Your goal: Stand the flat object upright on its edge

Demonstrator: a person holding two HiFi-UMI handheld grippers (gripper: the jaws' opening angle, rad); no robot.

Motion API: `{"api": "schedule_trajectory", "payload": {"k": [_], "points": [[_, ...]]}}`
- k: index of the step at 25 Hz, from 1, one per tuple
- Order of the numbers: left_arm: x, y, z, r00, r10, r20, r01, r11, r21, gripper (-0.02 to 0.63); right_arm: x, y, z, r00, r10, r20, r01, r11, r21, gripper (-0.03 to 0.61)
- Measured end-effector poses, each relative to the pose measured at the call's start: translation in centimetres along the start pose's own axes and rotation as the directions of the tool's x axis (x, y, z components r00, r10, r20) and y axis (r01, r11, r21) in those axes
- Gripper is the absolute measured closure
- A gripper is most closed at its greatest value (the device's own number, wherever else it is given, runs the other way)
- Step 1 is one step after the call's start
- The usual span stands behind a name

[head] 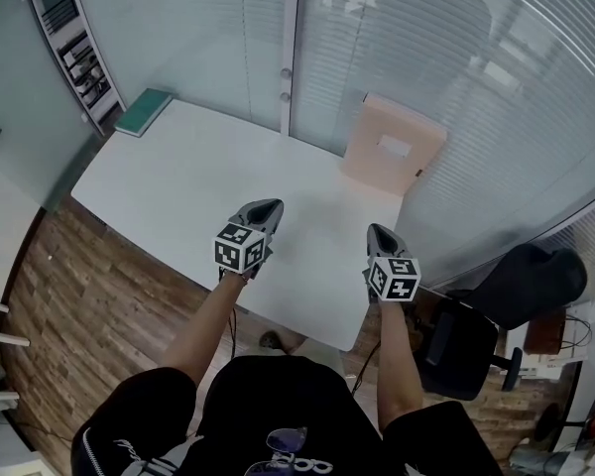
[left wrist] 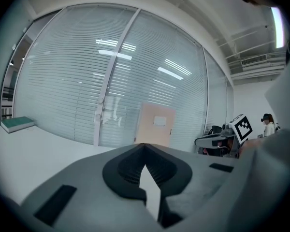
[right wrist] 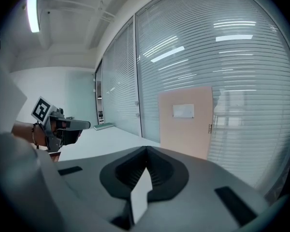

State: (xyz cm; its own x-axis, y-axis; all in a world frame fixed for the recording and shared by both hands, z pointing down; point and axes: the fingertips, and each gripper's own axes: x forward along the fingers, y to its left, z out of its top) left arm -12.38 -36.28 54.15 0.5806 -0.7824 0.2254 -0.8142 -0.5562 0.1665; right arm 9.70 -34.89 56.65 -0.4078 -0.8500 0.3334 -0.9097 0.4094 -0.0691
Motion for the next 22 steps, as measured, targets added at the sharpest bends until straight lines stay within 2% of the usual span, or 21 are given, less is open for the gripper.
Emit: {"api": "schedule_trajectory", "payload": {"k": [7,22], "points": [[-0.1,1.3,0.1,1.000,0.007,-0.010,-0.007,1.000,0.005,0.592,0.7,0.6,-0.2,1.000,0.008,-0.014,-0.007,1.000,0.002,0.555],[0.8,1.4,-0.4,0.999,-0.024,-0.025,0.024,1.000,-0.005,0.592,1.4,0.8,-0.7,0.999,0.016,-0.028,-0.016,1.000,0.010,0.555]]}}
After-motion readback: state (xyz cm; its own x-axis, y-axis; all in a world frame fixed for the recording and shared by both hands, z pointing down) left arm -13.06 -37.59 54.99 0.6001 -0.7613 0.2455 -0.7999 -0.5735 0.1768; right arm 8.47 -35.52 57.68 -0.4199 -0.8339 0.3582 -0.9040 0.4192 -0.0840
